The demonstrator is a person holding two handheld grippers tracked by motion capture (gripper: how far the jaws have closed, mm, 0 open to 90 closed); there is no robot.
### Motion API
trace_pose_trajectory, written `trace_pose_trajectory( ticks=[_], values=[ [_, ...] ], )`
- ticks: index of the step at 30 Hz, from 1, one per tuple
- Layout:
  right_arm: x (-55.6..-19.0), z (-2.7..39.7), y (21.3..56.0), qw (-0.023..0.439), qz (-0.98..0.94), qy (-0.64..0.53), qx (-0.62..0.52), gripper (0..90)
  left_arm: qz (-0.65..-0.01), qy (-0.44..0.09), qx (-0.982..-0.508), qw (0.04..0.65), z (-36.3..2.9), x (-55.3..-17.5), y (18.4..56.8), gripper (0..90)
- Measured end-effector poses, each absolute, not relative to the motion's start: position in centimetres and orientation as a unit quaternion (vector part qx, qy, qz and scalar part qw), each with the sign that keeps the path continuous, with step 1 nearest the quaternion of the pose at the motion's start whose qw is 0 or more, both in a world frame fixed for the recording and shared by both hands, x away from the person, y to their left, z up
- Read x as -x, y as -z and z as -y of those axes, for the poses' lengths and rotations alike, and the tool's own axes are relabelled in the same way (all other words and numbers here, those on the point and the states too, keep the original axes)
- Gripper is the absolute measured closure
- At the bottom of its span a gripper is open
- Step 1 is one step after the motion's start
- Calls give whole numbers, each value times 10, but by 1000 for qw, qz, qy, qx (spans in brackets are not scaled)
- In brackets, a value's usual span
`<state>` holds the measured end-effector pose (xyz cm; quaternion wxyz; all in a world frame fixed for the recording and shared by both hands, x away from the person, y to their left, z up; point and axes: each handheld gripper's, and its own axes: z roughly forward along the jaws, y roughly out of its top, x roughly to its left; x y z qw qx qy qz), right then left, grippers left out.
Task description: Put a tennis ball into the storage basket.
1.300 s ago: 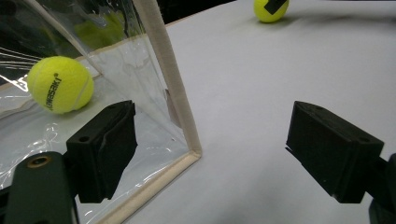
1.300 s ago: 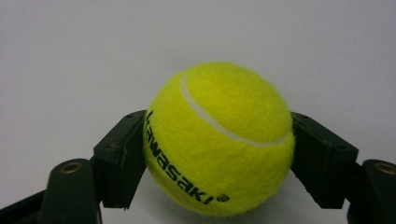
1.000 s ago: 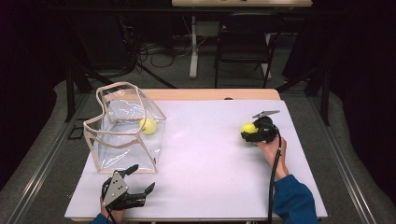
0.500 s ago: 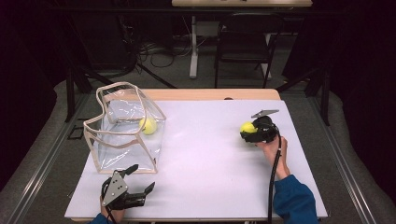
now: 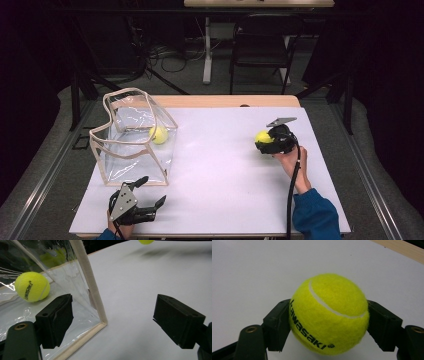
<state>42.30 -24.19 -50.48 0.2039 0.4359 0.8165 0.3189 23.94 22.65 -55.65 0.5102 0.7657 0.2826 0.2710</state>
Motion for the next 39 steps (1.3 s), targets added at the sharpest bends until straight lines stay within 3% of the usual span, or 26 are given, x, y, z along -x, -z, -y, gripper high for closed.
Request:
trace_pose_trajectory(
  ticks=[39],
  values=[
    [-407,207,497,173,-843,-336,-383,264,-285,-270,-764,512,-227,-240,557,159]
  ],
)
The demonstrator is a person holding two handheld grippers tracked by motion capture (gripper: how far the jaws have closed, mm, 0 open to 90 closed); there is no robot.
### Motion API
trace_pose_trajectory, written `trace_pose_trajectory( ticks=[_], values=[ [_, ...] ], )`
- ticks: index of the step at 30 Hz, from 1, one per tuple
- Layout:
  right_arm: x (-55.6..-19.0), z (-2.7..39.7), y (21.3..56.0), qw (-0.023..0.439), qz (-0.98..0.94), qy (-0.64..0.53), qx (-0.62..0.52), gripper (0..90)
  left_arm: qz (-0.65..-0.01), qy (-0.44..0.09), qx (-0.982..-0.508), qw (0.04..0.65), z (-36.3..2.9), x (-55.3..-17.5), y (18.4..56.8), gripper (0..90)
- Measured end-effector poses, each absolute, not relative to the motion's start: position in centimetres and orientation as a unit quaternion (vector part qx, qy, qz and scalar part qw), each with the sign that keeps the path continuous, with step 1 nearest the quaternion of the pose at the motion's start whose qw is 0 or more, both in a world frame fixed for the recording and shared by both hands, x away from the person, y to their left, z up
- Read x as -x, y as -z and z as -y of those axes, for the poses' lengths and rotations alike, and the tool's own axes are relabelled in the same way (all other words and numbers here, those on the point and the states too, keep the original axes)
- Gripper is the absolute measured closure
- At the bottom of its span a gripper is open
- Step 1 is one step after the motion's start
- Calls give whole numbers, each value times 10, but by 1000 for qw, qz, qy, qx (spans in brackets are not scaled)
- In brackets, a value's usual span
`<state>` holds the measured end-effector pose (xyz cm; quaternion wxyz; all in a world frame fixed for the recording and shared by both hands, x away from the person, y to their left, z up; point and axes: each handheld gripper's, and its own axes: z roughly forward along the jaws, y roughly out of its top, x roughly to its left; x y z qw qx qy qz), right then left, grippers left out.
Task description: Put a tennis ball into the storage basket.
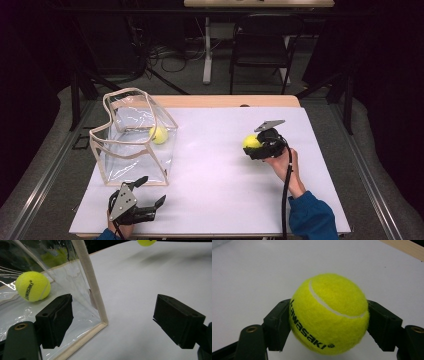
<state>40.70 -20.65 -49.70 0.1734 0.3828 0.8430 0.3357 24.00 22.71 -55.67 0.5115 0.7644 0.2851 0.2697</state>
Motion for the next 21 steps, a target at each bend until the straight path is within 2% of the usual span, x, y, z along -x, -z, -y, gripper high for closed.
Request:
trace_pose_trajectory(
  ticks=[21],
  values=[
    [-398,186,495,162,-854,-345,-354,264,-284,-270,-764,512,-227,-240,557,159]
  ],
)
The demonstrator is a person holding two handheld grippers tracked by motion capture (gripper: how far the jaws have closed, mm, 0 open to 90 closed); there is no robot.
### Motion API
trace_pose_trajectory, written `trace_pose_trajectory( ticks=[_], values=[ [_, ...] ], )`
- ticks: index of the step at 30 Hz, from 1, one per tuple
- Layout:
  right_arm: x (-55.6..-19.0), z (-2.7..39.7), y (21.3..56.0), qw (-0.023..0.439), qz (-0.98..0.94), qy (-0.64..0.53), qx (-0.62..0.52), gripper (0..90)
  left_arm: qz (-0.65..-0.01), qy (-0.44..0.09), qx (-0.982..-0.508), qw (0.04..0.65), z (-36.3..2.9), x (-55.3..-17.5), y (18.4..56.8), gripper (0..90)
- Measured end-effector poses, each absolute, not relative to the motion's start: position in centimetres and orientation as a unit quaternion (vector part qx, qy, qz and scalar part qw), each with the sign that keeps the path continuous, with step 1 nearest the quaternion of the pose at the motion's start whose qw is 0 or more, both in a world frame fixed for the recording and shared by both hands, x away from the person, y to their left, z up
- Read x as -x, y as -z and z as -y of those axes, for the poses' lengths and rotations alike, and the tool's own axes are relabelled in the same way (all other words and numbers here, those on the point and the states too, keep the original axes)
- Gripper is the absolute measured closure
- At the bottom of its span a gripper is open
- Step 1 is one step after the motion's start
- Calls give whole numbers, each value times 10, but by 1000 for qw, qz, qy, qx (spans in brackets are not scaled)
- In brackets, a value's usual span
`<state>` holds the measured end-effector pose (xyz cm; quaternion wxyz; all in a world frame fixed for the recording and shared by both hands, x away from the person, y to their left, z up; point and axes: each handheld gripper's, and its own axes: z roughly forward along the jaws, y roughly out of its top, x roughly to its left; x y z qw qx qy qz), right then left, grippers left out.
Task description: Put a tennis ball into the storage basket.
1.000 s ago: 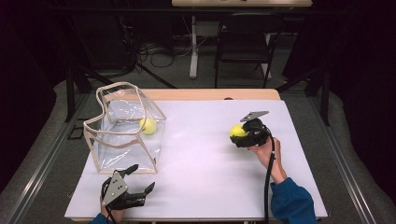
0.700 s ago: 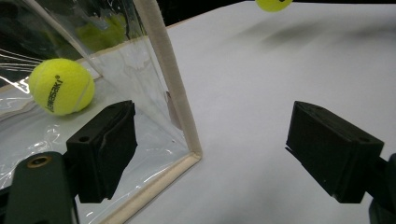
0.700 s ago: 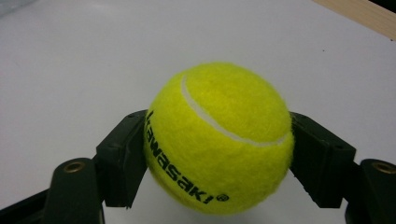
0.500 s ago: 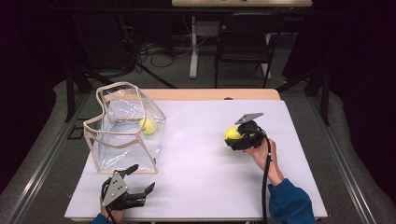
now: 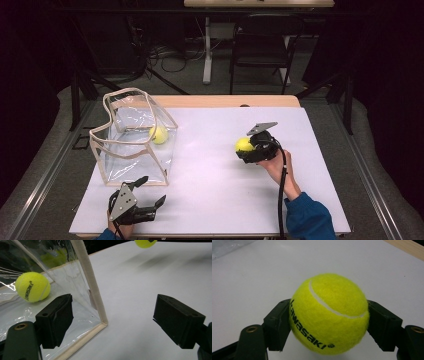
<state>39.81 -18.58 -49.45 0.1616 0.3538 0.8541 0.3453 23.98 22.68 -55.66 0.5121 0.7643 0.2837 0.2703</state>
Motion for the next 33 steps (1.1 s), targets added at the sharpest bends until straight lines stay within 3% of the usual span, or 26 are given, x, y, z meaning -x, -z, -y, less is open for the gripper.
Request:
trace_pose_trajectory(
  ticks=[33],
  values=[
    [-396,151,475,149,-863,-371,-310,265,-283,-271,-764,513,-224,-243,557,159]
  ],
)
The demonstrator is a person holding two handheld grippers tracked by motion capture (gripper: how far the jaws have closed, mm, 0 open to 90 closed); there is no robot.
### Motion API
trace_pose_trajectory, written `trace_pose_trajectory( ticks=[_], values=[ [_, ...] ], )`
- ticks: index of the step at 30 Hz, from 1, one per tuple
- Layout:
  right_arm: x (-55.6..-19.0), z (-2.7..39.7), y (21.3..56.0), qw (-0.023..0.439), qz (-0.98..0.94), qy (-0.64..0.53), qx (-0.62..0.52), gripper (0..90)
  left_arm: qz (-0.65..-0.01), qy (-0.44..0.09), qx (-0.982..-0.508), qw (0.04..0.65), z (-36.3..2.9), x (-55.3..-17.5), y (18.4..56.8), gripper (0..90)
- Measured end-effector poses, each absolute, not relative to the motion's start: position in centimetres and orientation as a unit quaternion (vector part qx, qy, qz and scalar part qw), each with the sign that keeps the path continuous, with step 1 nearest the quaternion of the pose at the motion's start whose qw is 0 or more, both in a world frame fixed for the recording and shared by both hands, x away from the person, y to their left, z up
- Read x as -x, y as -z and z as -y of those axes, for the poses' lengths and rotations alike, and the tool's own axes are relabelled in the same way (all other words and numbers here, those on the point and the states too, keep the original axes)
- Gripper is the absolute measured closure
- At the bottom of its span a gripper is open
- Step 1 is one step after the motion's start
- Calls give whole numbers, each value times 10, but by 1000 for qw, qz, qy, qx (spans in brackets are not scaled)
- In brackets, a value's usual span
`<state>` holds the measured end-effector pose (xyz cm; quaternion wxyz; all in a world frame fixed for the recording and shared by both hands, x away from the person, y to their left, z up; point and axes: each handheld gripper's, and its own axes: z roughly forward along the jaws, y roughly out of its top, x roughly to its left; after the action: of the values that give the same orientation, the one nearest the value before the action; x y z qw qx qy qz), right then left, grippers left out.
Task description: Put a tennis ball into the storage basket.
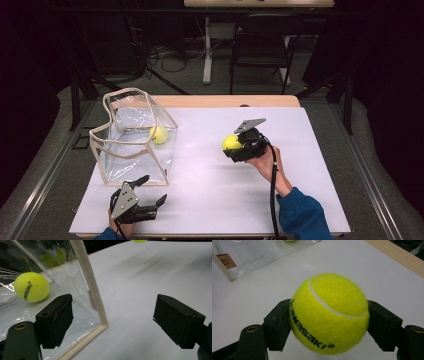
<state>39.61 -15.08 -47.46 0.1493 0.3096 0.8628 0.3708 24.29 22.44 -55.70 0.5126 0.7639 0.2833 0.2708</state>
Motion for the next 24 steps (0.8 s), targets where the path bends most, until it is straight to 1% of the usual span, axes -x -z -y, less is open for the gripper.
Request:
trace_pose_trajectory(
  ticks=[24],
  values=[
    [-399,121,460,140,-864,-393,-282,265,-284,-272,-763,513,-225,-243,557,159]
  ],
)
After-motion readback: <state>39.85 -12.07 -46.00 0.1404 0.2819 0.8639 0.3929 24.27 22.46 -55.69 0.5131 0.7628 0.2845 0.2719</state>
